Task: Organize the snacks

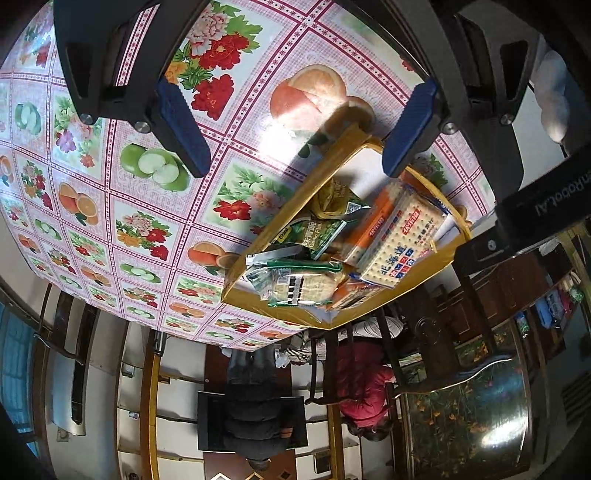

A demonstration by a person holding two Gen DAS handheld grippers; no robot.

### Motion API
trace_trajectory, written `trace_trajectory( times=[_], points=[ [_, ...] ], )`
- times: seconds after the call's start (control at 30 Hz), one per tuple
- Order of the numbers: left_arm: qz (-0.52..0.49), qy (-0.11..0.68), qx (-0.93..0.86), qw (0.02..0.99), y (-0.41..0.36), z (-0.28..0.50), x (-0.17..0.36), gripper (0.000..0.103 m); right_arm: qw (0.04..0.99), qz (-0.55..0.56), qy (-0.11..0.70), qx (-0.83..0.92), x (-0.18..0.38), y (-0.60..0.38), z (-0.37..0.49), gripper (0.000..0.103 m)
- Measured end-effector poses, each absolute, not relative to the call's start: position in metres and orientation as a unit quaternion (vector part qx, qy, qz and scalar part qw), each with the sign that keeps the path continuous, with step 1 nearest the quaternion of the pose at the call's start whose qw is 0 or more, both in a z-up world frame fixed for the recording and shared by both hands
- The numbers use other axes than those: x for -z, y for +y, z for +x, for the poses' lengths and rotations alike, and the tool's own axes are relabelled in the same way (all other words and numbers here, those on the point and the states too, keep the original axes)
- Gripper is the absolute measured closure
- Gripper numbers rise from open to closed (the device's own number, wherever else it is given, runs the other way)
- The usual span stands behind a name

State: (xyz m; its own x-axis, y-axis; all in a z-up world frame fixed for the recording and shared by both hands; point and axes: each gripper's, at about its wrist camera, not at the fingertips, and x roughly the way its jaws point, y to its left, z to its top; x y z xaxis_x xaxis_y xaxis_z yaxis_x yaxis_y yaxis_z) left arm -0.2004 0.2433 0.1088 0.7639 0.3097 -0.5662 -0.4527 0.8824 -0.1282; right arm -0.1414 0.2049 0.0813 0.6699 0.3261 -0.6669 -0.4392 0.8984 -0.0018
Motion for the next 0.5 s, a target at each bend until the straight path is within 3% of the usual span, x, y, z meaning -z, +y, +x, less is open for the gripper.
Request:
trace_trajectory(
  times=[0.5],
  points=[
    [-0.134,0.272,-0.223,0.926,0.249,-0.2,-0.106,0.012,0.901,-0.112,0.357,-0.221,-0.075,0.229,-0.143,0.009]
  ],
)
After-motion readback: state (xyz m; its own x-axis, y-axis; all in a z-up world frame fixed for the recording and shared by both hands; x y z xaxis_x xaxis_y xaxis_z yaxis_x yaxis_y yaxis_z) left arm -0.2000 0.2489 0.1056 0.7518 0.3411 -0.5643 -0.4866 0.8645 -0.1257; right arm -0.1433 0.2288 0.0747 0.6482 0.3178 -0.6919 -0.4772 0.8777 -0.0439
